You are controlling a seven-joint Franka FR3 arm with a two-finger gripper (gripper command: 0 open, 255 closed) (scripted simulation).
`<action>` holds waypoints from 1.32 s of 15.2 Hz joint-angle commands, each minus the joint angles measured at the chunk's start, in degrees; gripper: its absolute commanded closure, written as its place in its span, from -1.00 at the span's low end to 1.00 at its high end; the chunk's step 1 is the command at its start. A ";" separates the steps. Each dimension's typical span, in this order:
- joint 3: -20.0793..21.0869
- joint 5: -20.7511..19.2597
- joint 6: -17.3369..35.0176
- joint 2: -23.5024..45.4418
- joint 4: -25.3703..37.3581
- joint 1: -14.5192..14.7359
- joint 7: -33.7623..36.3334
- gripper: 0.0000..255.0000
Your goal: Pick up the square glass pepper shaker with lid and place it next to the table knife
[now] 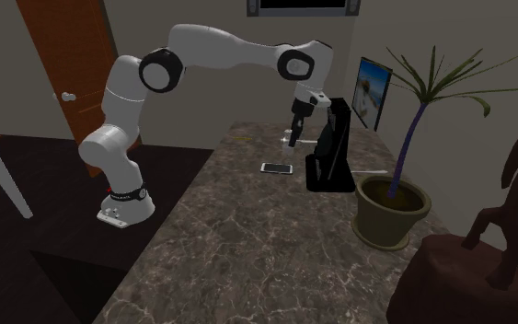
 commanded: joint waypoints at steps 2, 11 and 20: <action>1.03 0.23 -0.84 0.11 1.06 2.60 3.59 1.00; 3.79 0.40 -5.38 4.04 10.06 10.72 13.87 1.00; 5.11 -0.21 -10.67 12.17 24.07 17.96 21.26 1.00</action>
